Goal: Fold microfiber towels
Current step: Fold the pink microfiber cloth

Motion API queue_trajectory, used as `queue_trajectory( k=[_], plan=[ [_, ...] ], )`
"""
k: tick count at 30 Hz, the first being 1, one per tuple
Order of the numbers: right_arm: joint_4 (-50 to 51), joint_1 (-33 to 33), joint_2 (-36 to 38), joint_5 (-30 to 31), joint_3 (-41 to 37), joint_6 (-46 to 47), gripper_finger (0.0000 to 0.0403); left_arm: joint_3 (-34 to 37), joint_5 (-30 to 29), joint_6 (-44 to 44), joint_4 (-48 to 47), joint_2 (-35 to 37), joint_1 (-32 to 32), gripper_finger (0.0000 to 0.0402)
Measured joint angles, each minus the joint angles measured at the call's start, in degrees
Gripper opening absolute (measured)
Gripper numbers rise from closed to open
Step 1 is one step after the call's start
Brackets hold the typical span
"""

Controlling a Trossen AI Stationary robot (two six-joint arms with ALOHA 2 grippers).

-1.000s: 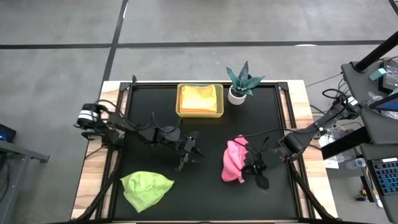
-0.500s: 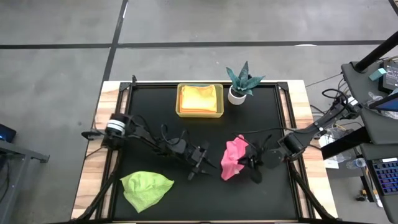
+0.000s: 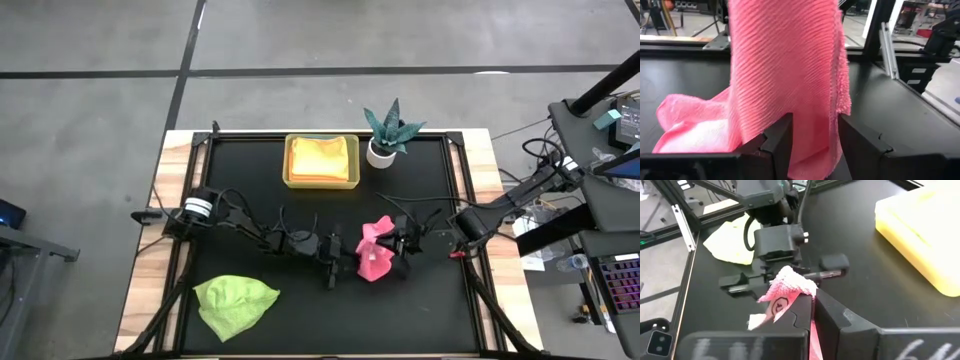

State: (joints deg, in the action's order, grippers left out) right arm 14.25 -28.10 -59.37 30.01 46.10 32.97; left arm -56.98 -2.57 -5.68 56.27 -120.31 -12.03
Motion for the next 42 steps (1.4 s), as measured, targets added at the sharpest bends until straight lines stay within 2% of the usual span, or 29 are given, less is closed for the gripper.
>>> queue_trajectory(
  k=[3,7,13,19,22,25,27,30,37,40,42],
  plan=[
    [-0.11,0.0,0.0,0.44,0.5,-0.5,0.0008,-1.22,1.07,0.06,-0.05,-0.45,-0.04,0.0142],
    [0.04,0.0,0.0,4.59,1.02,0.93,0.0008,-4.07,5.3,2.24,-1.64,-0.5,0.03,0.0142],
    [-1.71,0.02,0.0,6.07,3.34,1.52,0.0008,-8.38,5.52,1.94,-6.27,-0.5,0.08,0.0141],
    [-1.73,0.0,0.02,6.14,7.94,-2.48,0.0008,-8.86,5.53,1.93,-6.36,-0.5,0.13,0.0133],
    [-1.76,0.0,0.02,6.17,10.38,-4.82,0.0008,-8.74,5.54,3.0,-6.51,-0.5,0.12,0.0098],
    [-1.61,0.0,0.02,6.17,12.26,-7.2,0.0008,-8.39,5.73,6.13,-8.91,-0.1,-0.09,0.0025],
    [-0.84,0.0,0.02,6.11,13.39,-8.39,0.0008,-8.04,5.97,6.73,-11.34,0.84,-0.09,0.001],
    [0.69,0.0,0.02,5.74,15.15,-10.06,0.0008,-5.49,5.93,9.09,-20.05,7.34,-0.09,0.0002],
    [9.2,0.0,-0.19,5.56,18.59,-10.51,0.0008,-0.31,4.23,13.97,-44.31,31.61,-0.44,0.0],
    [9.54,0.0,-0.33,5.52,17.93,-10.49,0.0008,0.31,3.26,15.15,-51.16,39.24,-0.4,0.0],
    [9.49,0.0,-0.39,5.5,17.2,-10.49,0.0008,0.94,2.47,15.99,-52.3,42.66,-0.36,0.0]
  ],
)
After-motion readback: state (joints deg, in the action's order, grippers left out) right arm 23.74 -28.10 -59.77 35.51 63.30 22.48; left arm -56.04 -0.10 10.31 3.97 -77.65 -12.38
